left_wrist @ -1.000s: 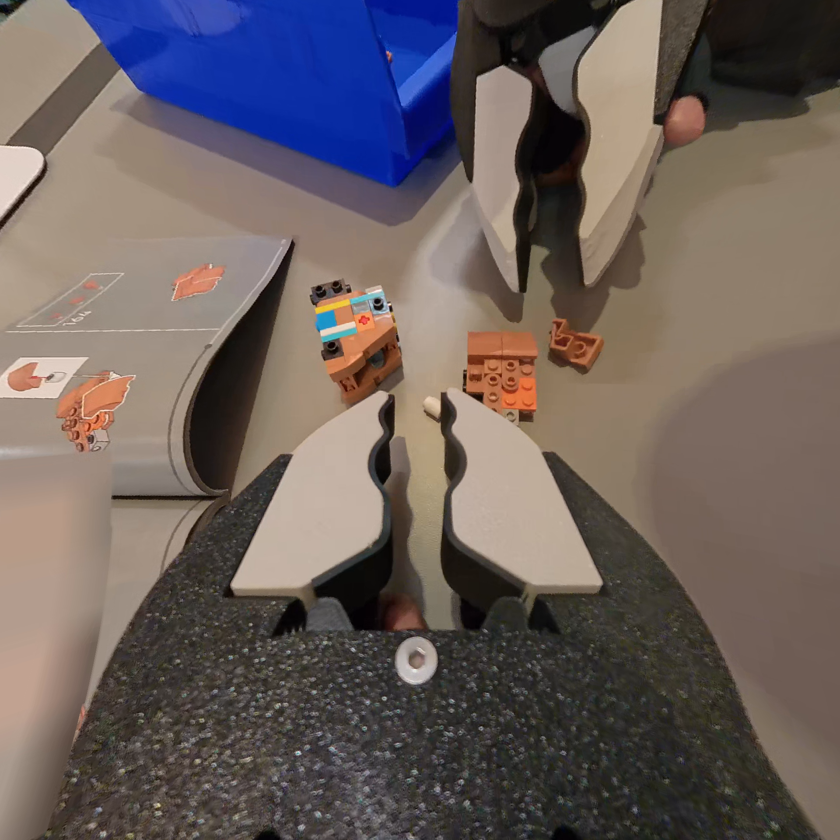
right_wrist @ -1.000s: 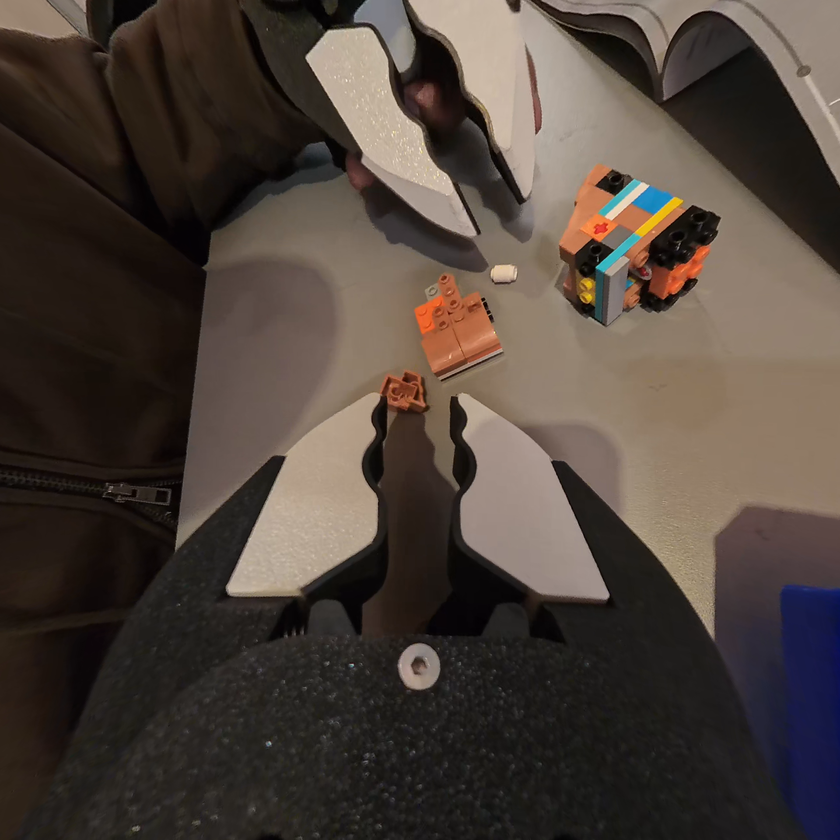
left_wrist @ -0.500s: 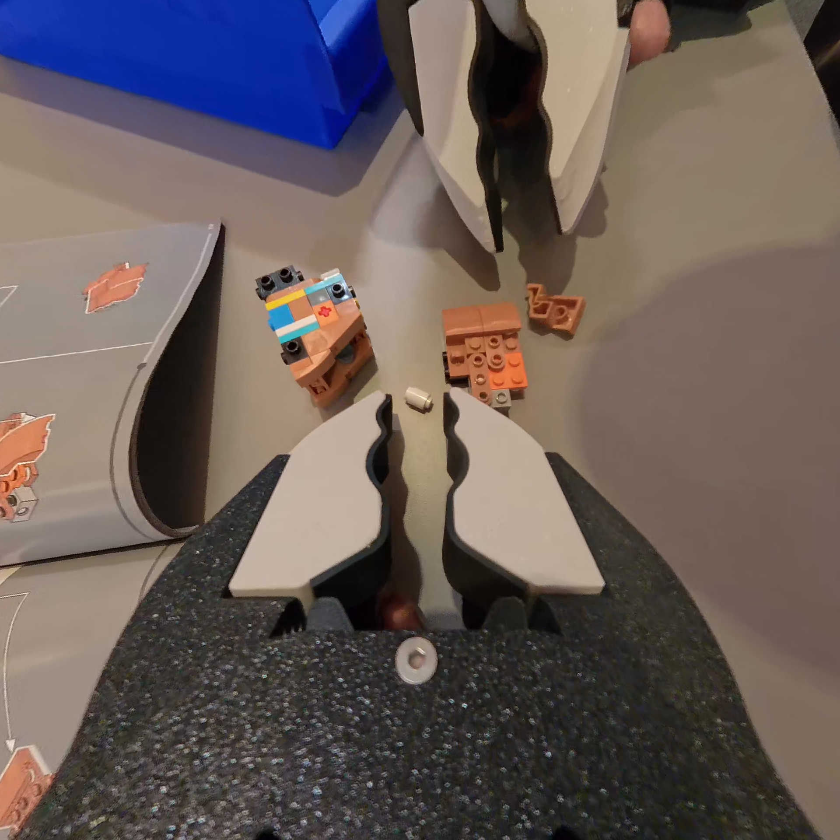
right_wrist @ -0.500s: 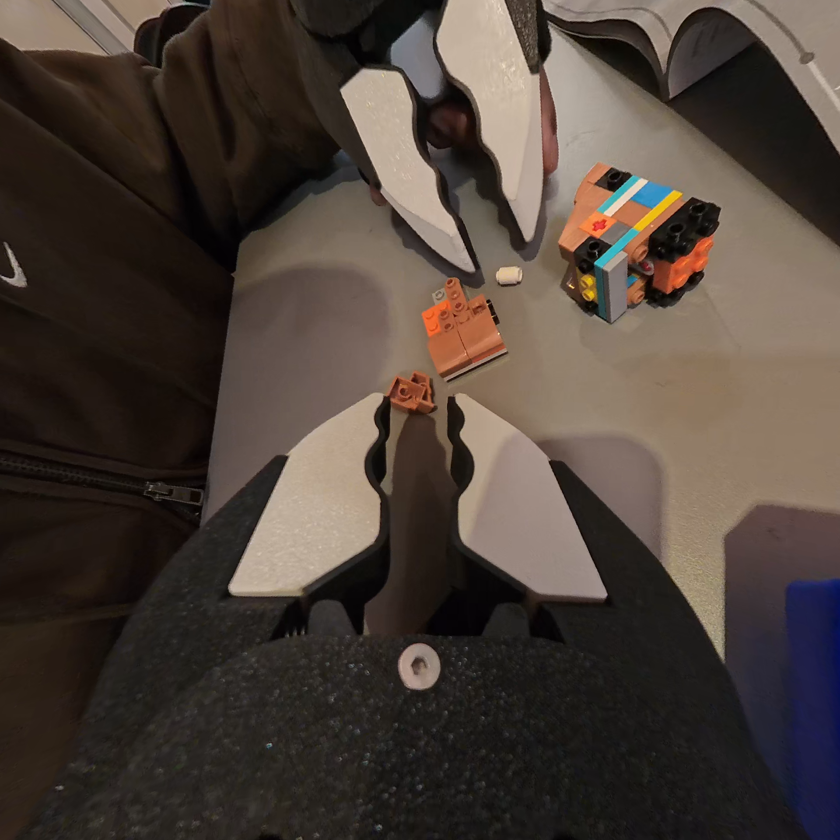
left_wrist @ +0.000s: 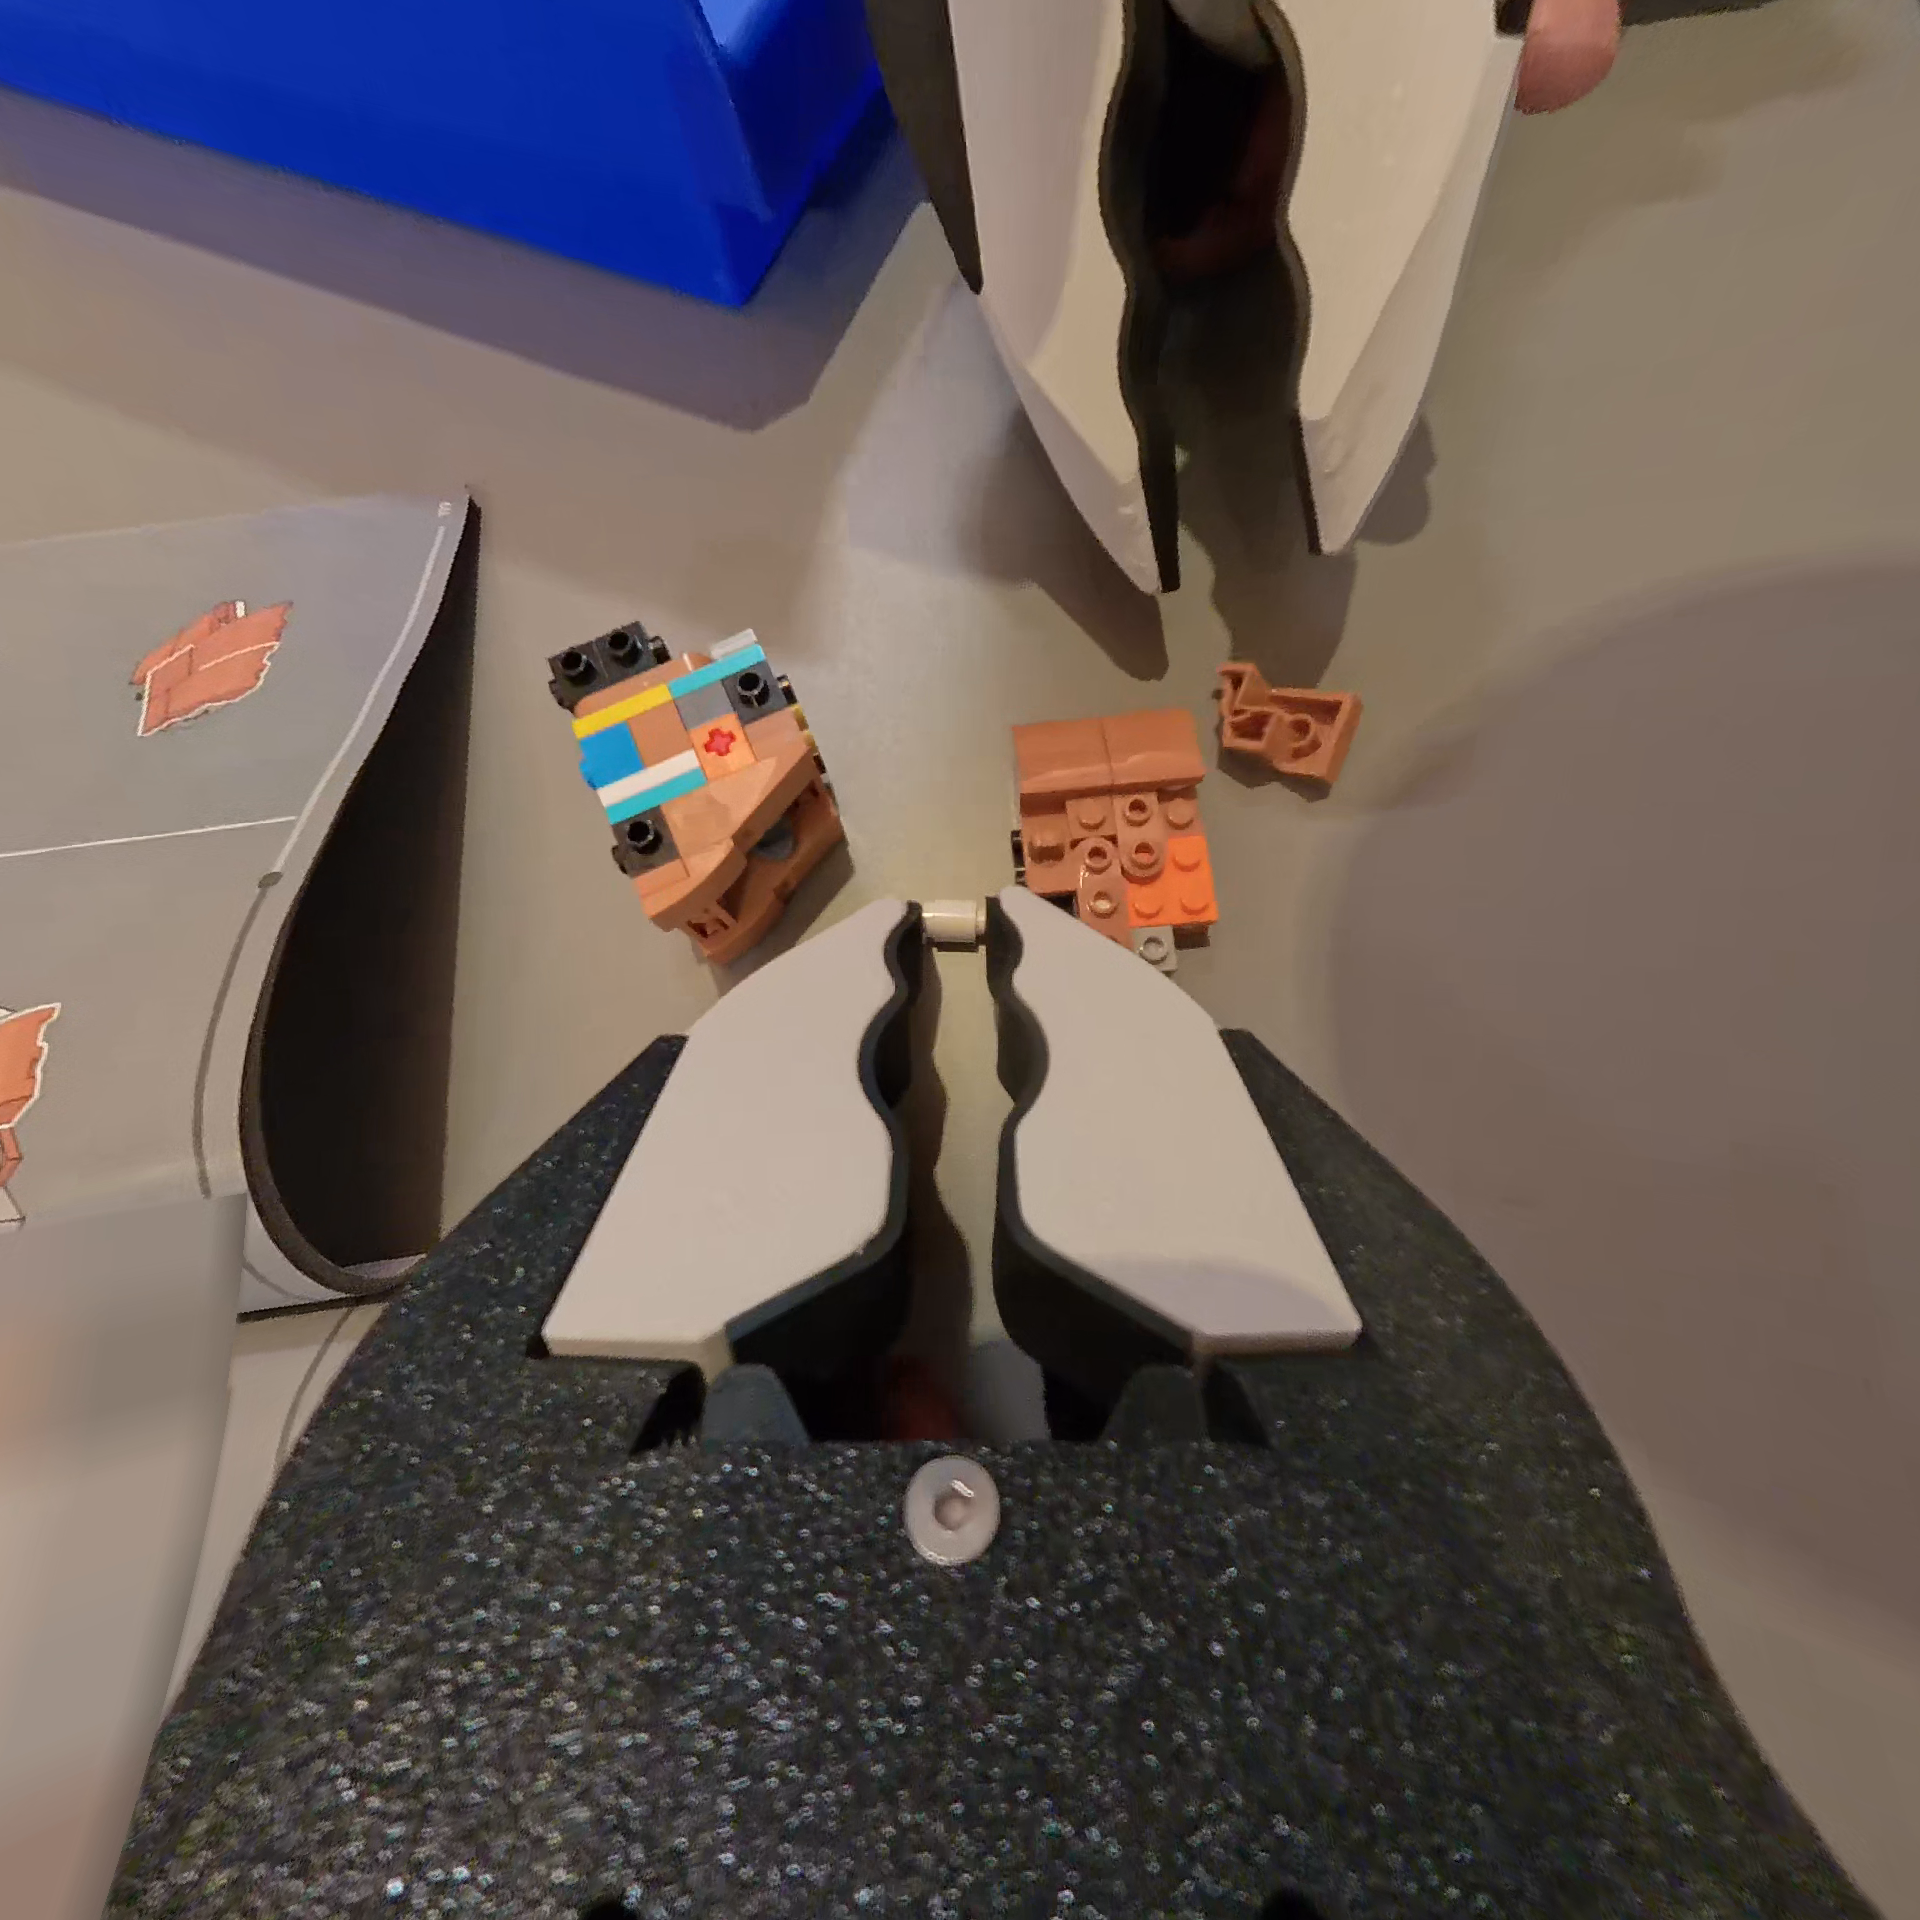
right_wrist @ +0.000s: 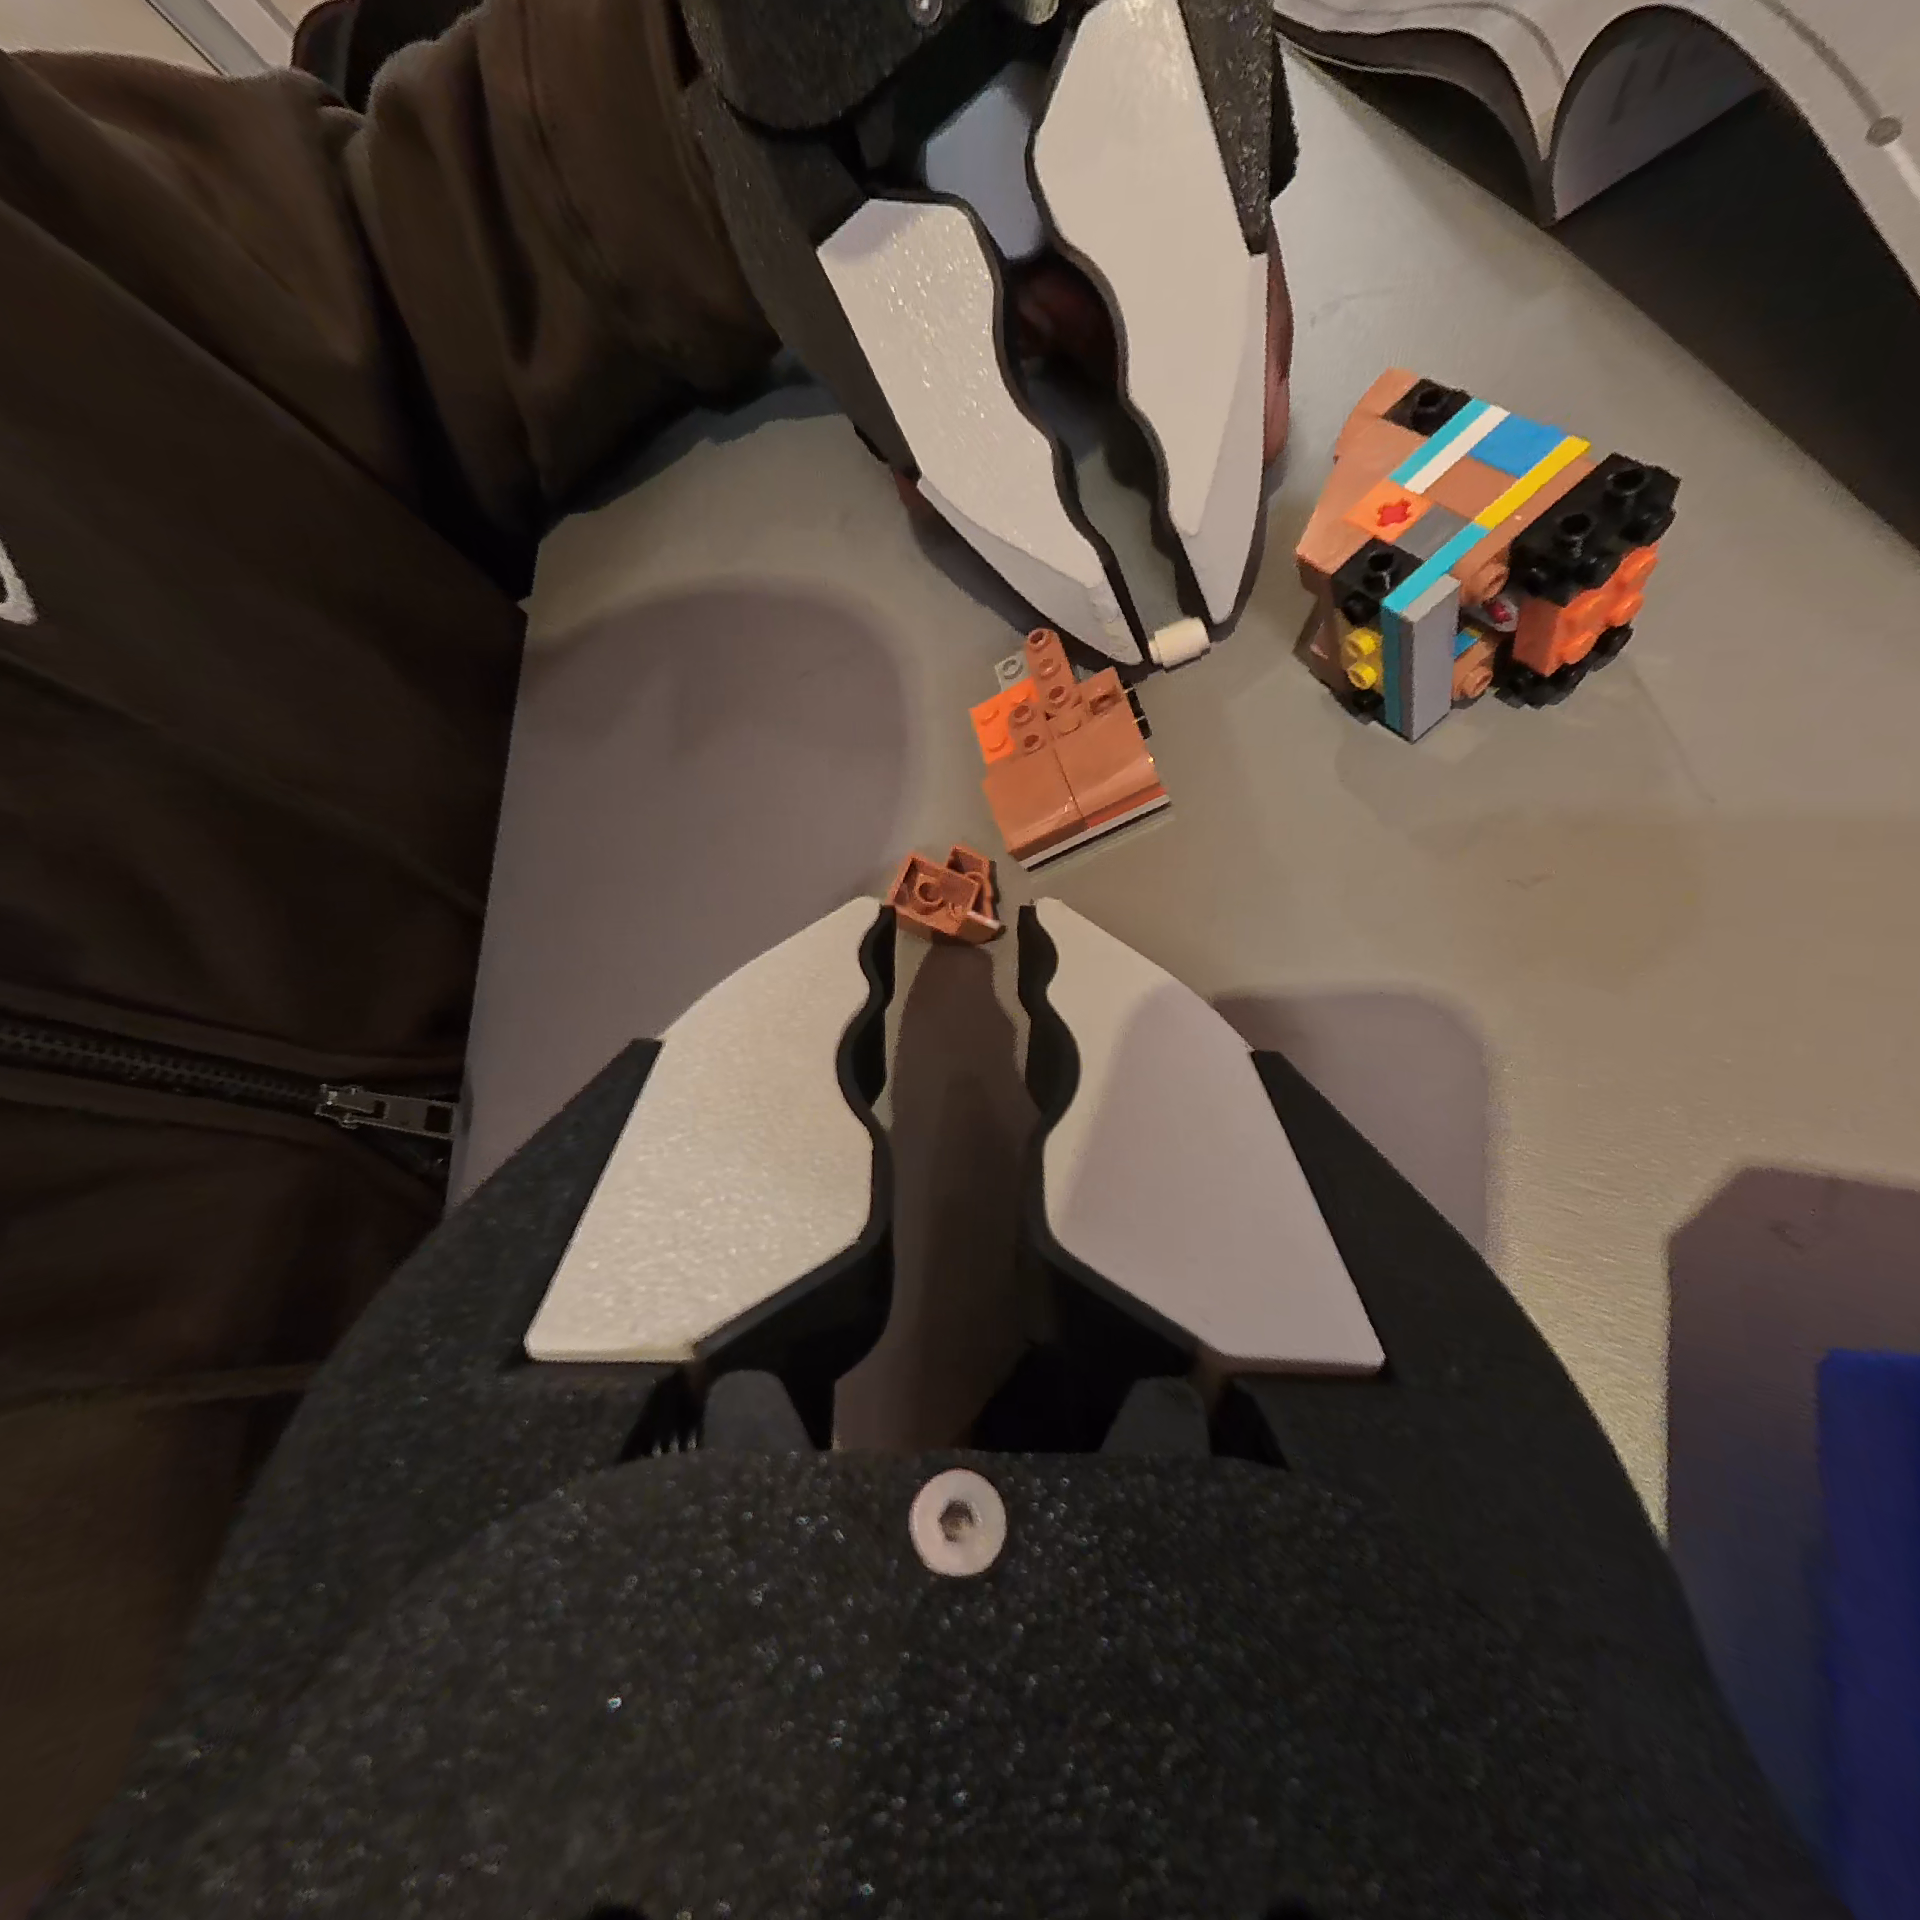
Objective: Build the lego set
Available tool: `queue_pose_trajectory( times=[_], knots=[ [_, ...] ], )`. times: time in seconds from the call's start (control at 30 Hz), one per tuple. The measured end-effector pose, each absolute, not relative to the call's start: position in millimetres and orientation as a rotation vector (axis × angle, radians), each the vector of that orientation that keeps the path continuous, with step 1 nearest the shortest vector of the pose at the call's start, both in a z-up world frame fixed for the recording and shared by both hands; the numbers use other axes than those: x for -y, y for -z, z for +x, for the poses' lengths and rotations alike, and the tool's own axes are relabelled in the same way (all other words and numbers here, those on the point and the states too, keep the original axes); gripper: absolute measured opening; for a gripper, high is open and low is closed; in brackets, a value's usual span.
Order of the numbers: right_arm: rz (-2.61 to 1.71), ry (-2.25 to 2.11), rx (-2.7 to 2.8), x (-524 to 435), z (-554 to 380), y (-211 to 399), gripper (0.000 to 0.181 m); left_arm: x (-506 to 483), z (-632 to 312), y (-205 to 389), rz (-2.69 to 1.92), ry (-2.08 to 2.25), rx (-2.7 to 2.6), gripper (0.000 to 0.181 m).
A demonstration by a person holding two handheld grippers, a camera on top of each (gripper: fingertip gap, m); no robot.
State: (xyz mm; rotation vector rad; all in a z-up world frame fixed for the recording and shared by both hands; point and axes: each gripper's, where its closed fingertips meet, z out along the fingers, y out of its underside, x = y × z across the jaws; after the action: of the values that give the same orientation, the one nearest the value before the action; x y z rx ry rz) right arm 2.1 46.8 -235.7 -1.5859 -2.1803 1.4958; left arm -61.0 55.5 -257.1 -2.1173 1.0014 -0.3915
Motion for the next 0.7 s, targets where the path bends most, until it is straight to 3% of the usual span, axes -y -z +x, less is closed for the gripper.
queue_pose_trajectory(
  times=[0.7],
  knots=[
    [-1.257, -1.172, 2.302, -31, 6, 245, 0.030, -27, -28, 220, -1.888, 0.521, -1.006, 0.011]
  ],
)
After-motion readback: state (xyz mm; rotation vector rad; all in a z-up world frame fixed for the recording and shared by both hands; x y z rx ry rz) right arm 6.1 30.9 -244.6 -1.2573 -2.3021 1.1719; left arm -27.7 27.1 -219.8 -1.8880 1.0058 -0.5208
